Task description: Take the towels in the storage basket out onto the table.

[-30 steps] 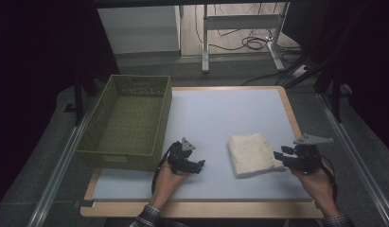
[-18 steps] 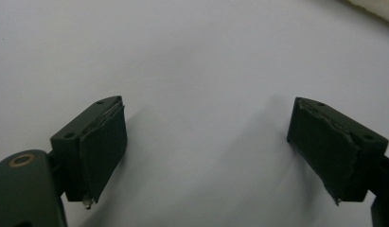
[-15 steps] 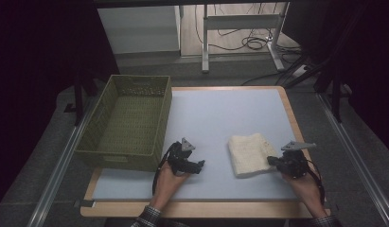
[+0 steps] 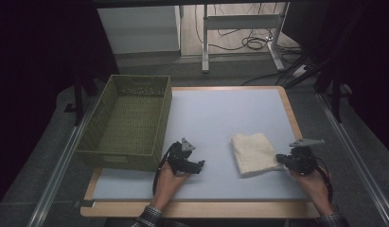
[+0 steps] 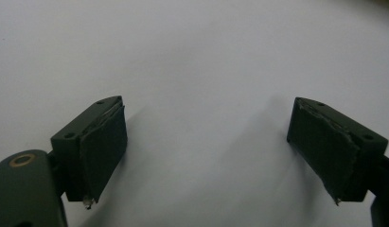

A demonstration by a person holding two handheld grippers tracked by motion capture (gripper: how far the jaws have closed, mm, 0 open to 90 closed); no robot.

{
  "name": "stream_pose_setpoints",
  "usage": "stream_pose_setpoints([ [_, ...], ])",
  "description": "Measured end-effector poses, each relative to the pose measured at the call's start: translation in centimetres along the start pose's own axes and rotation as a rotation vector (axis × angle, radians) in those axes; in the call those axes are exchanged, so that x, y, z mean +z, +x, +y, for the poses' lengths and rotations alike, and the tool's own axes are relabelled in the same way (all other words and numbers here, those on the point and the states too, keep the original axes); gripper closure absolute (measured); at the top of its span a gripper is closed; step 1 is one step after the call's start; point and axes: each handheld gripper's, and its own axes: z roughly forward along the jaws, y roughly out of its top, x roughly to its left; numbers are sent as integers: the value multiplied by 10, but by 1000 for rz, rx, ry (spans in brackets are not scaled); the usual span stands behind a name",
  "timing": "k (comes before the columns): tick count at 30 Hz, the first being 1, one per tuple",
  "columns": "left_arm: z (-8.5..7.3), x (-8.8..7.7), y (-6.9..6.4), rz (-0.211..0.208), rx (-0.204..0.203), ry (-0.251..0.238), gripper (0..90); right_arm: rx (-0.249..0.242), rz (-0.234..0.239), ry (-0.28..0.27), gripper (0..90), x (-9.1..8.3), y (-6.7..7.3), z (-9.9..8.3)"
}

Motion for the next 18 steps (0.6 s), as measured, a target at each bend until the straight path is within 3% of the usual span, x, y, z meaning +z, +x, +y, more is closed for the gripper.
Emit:
stream_pose_setpoints([
  [2, 0, 0, 0, 0, 0, 0, 130, 3, 6, 17, 862, 3, -1, -2],
  [6, 0, 0, 0, 1, 1, 0, 130, 3, 1, 1, 686, 0, 0, 0],
  [9, 0, 0, 0, 1, 1, 0, 131, 2, -17, 22, 637, 4, 1, -2],
  [11, 0, 0, 0, 1, 0, -1, 130, 18, -5, 15, 651, 7, 0, -6],
  [12, 0, 0, 0, 1, 1, -1, 130, 25, -15, 11, 727, 6, 0, -7],
  [14, 0, 0, 0, 1, -4, -1, 130, 42, 13, 7, 828, 6, 0, -9],
  [18, 0, 0, 0, 2, -2, -1, 131, 54, 35, 16, 870, 4, 1, -10],
])
